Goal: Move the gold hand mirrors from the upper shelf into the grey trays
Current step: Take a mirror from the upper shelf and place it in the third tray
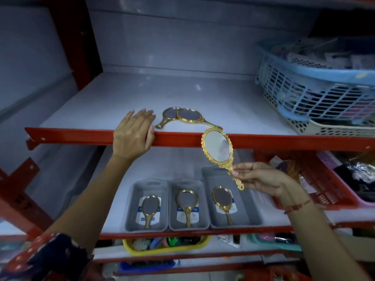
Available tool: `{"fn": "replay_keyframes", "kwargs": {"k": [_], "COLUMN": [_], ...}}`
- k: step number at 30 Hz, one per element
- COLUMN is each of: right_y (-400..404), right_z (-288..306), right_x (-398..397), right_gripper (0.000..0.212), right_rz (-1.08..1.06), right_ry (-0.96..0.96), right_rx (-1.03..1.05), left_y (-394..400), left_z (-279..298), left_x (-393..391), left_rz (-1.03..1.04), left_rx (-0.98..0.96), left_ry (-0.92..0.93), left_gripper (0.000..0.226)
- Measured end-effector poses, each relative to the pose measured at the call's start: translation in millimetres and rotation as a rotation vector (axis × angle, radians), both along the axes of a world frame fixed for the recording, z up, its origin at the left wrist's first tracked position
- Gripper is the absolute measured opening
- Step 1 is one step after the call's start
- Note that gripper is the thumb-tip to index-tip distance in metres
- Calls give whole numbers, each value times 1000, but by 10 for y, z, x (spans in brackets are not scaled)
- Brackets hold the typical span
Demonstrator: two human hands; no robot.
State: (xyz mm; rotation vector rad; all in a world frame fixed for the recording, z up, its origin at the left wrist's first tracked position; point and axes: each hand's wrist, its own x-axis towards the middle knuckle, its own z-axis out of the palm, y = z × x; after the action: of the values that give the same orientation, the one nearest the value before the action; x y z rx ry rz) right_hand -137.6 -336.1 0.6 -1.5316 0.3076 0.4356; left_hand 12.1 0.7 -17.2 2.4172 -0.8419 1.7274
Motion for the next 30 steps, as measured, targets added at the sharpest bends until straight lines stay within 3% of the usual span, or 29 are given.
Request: {"fn": "replay_keyframes", "kwargs": {"k": [4,12,17,22,27,30], "right_y": [-151,-315,-263,-211,-293,-253], "right_z": [-556,-1490,-1735,-1866,-2020,-1871], "right_x": [-101,35,87,164,200,177], "right_gripper": [20,44,31,39,38,31], "right_rz": [-17,-199,-319,-290,-223,-196], "right_ry": [169,435,406,424,451,367], "right_rx": [-43,-72,-123,-266,-491,-746], "left_y": [-22,-14,-14,-12,-15,-16], "left_z": [-25,-37,-56,-64,-64,-61], "left_x": [-8,28,46,56,57,58], "left_rz": [-5,-6,0,-1,1,4], "left_rx": [-11,-13,-13,-11,-8,-9], "left_ry": [3,-51,-74,-87,-87,-76], "left_gripper": [42,43,43,45,46,45]}}
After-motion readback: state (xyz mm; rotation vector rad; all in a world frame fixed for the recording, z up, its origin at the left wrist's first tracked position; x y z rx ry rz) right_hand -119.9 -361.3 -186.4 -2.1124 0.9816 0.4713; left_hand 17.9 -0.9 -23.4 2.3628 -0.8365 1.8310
